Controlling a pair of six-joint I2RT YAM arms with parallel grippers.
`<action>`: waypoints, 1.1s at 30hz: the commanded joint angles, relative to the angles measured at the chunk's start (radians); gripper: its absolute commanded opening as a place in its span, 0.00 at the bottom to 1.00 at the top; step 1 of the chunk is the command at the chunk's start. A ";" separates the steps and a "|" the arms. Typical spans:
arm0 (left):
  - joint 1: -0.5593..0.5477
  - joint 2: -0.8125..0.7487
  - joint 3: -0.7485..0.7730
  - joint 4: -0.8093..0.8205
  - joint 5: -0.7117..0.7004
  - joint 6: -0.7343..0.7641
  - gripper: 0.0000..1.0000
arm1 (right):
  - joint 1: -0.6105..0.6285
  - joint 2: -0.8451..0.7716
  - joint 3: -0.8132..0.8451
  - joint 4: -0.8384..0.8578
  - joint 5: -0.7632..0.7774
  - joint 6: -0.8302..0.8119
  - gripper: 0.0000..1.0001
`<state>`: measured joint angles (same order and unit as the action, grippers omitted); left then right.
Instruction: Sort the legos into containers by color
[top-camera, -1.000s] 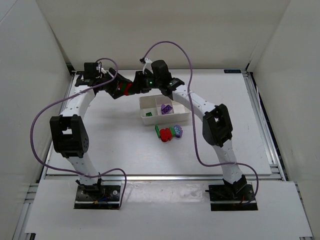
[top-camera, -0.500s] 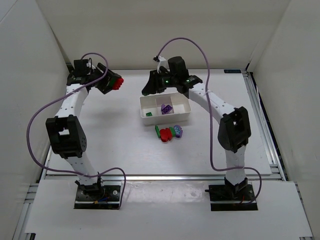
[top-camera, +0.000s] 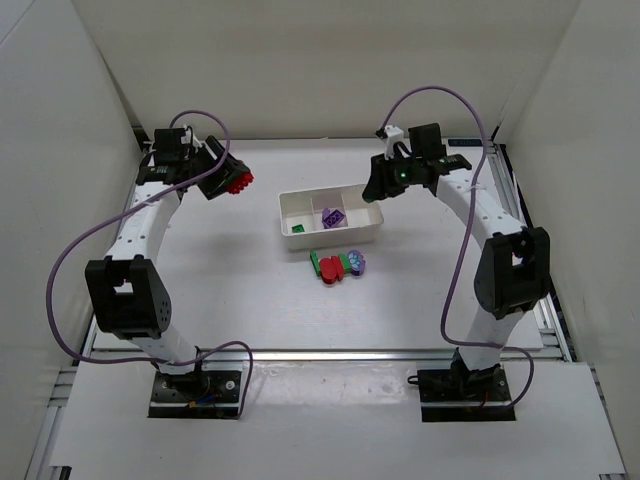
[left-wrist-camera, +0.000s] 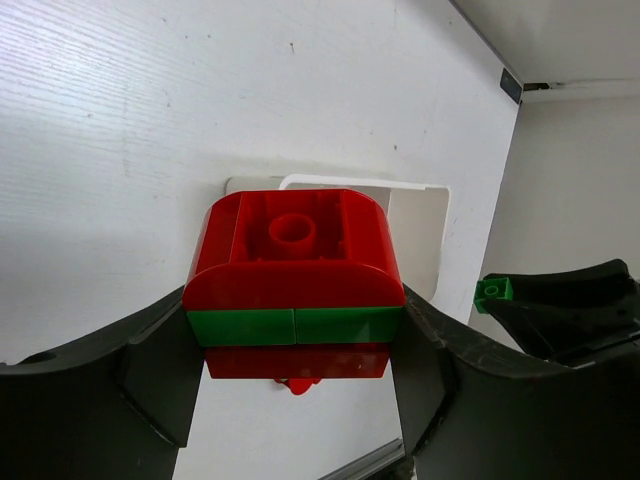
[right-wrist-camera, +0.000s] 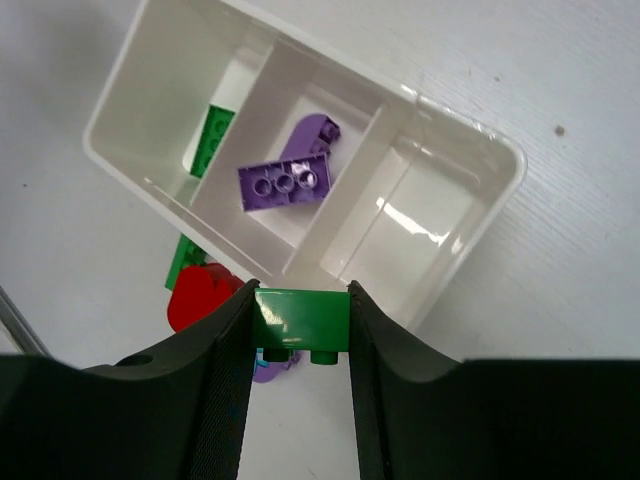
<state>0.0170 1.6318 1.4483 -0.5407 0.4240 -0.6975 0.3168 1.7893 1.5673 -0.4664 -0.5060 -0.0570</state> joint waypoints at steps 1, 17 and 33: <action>-0.002 -0.050 -0.003 0.008 -0.005 0.046 0.10 | -0.007 -0.007 -0.007 -0.015 -0.015 -0.066 0.00; 0.000 -0.066 -0.043 0.045 0.153 0.138 0.10 | 0.203 0.284 0.312 -0.057 -0.256 -0.179 0.00; 0.037 -0.033 -0.016 0.015 0.205 0.159 0.10 | 0.283 0.487 0.490 -0.106 -0.253 -0.234 0.00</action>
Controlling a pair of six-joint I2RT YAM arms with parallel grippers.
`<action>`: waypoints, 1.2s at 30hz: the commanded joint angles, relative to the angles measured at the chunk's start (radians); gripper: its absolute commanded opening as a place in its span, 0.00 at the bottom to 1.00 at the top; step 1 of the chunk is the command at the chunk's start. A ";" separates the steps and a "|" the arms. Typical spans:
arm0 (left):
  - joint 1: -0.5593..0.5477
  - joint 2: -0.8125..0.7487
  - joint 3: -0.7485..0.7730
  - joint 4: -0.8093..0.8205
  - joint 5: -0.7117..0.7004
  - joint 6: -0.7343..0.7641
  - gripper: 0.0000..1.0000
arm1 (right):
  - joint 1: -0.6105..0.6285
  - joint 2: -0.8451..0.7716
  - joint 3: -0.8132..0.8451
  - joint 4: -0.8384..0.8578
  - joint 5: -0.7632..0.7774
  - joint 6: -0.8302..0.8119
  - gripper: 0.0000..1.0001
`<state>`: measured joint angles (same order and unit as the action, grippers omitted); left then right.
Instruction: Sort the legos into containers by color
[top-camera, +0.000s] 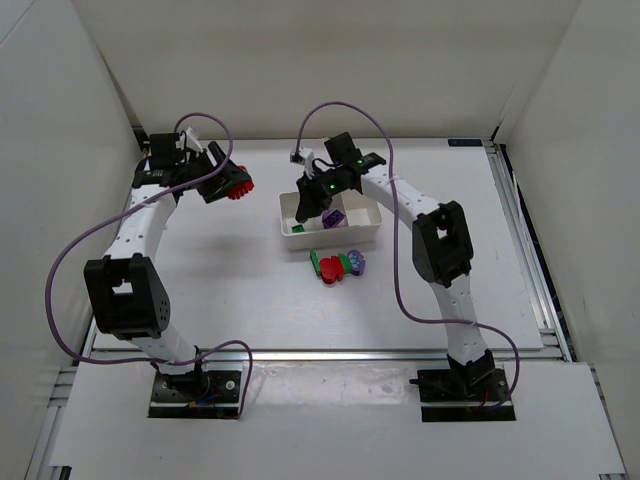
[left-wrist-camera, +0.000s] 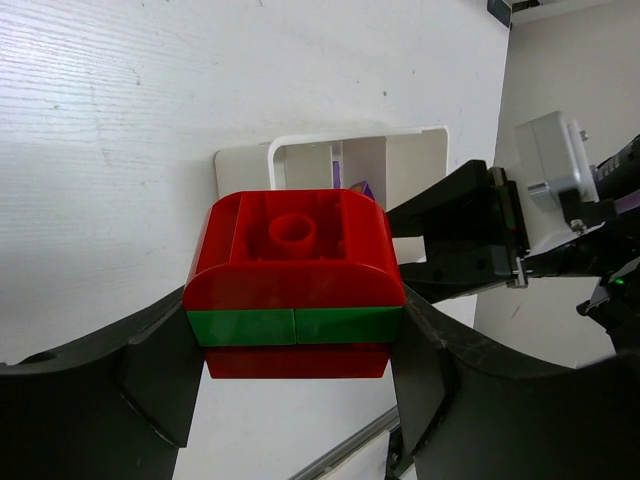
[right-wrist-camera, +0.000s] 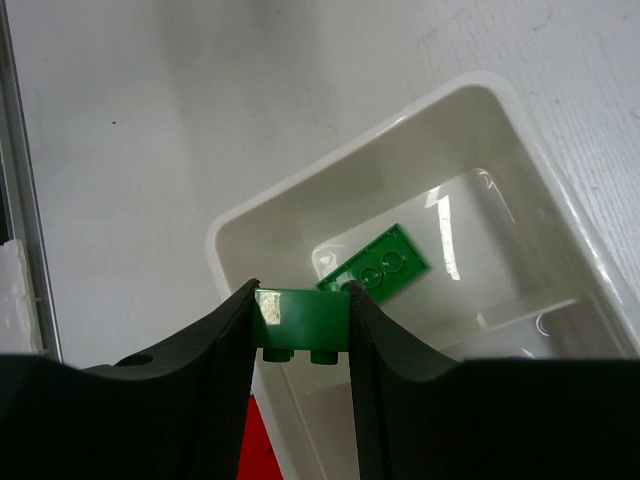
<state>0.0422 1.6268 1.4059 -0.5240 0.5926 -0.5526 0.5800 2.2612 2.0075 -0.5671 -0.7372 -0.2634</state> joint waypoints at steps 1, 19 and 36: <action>0.012 -0.024 0.027 -0.002 0.044 0.013 0.10 | 0.023 0.021 0.051 -0.005 -0.025 -0.030 0.00; 0.002 -0.030 0.002 0.025 0.114 0.089 0.10 | 0.037 -0.014 0.016 -0.020 0.033 -0.056 0.69; -0.143 -0.185 -0.079 -0.263 0.213 1.161 0.10 | -0.243 -0.088 0.326 -0.201 -0.298 0.421 0.74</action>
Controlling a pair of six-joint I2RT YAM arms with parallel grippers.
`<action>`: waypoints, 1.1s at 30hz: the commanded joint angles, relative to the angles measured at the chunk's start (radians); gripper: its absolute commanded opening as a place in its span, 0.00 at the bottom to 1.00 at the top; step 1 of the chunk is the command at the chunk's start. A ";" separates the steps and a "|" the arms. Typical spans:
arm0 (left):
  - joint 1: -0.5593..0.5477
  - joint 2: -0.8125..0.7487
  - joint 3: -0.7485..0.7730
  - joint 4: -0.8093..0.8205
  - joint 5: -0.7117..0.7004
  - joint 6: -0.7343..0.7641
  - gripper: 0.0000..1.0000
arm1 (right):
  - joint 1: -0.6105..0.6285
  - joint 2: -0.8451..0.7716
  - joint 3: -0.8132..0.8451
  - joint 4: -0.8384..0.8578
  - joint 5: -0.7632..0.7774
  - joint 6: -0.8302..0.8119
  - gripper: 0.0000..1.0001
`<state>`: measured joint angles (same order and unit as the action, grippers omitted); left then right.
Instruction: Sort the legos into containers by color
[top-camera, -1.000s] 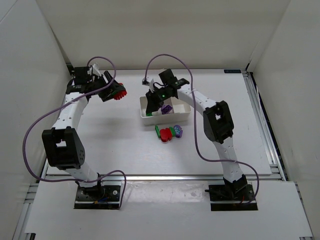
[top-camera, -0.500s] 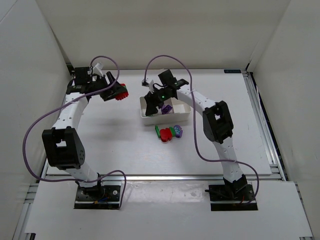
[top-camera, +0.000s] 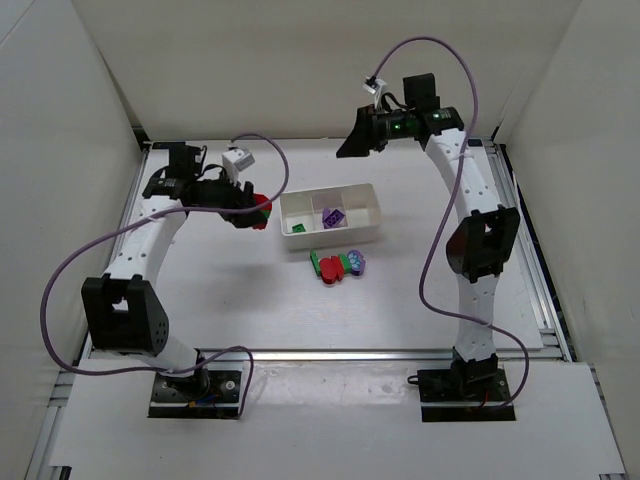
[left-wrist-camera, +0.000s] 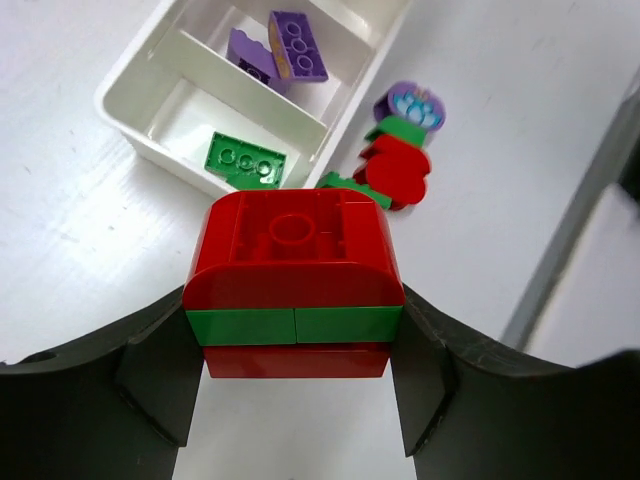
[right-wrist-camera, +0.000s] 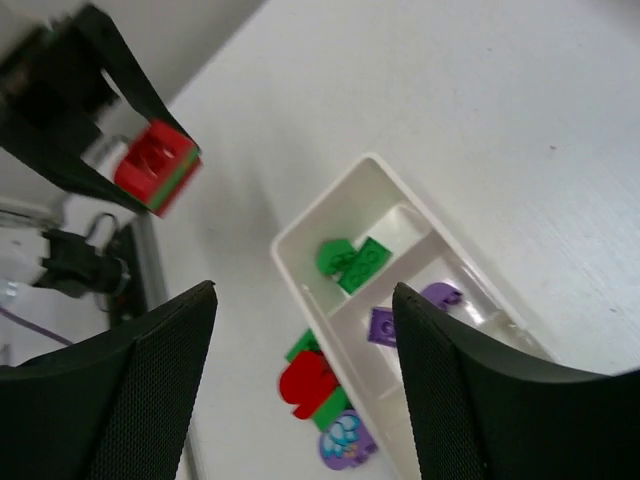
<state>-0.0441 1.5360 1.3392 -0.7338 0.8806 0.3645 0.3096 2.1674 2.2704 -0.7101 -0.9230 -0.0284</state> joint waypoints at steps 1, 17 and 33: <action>-0.089 -0.108 -0.017 -0.050 -0.122 0.278 0.10 | 0.042 0.005 0.061 -0.034 -0.128 0.217 0.75; -0.332 -0.278 -0.207 0.247 -0.578 0.292 0.10 | 0.194 -0.058 -0.078 -0.046 -0.142 0.421 0.74; -0.339 -0.243 -0.173 0.297 -0.571 0.194 0.10 | 0.266 0.026 0.041 -0.150 -0.074 0.274 0.75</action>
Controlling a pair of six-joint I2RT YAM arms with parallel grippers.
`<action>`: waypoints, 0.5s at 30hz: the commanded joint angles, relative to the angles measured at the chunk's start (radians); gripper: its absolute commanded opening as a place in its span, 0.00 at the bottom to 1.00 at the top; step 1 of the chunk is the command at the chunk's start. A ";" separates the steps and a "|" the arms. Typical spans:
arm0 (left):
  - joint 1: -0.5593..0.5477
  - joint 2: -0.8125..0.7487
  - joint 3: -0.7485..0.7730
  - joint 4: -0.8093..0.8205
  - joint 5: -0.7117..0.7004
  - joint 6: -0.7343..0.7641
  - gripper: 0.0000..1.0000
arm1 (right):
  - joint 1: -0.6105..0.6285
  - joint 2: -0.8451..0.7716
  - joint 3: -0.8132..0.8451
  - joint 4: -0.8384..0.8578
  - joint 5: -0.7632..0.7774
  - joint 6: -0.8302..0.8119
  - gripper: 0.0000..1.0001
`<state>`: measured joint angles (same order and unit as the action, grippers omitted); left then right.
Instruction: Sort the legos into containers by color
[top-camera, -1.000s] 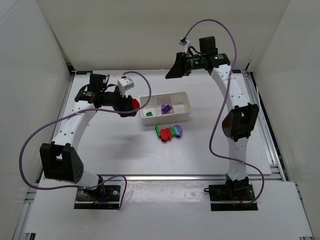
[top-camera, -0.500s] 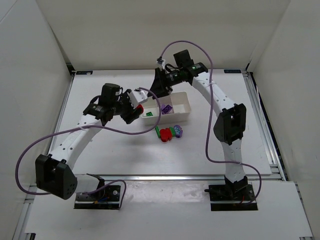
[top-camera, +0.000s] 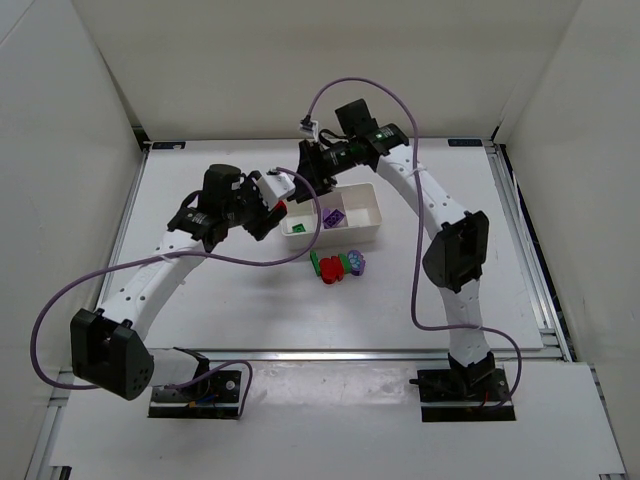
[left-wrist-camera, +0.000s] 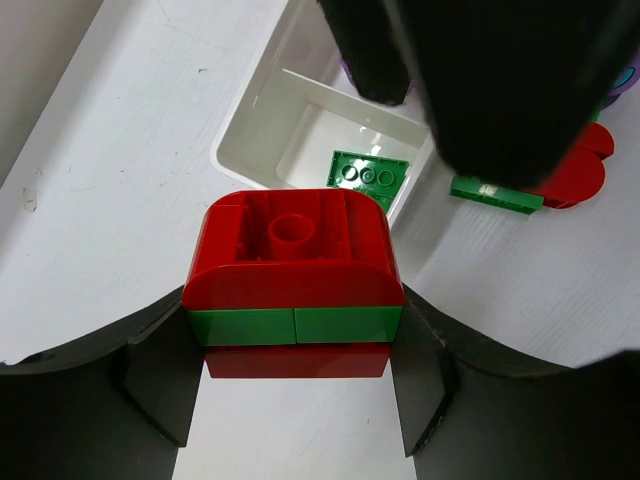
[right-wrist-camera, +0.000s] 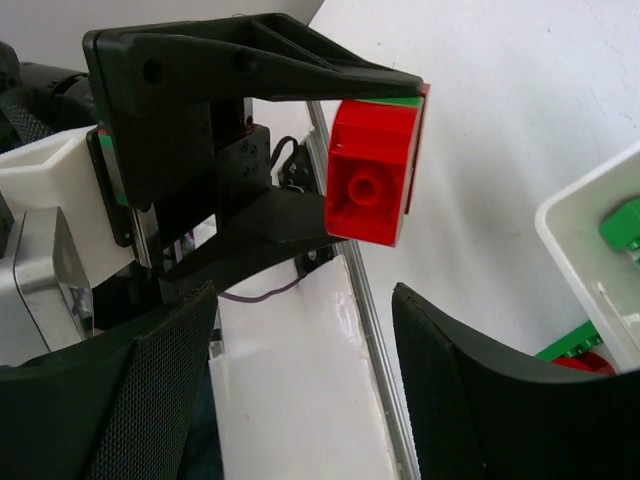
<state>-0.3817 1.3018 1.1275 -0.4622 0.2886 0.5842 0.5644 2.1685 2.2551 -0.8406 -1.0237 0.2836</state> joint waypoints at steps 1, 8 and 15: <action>-0.002 -0.007 0.041 0.020 0.032 -0.027 0.10 | 0.014 0.031 0.081 -0.028 0.040 -0.052 0.75; -0.002 -0.001 0.058 0.023 0.063 -0.037 0.10 | 0.026 0.062 0.113 -0.031 0.168 -0.049 0.76; -0.002 0.013 0.078 0.025 0.081 -0.055 0.10 | 0.032 0.091 0.135 -0.023 0.180 -0.037 0.82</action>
<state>-0.3817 1.3190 1.1564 -0.4591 0.3351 0.5484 0.5896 2.2532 2.3356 -0.8673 -0.8570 0.2516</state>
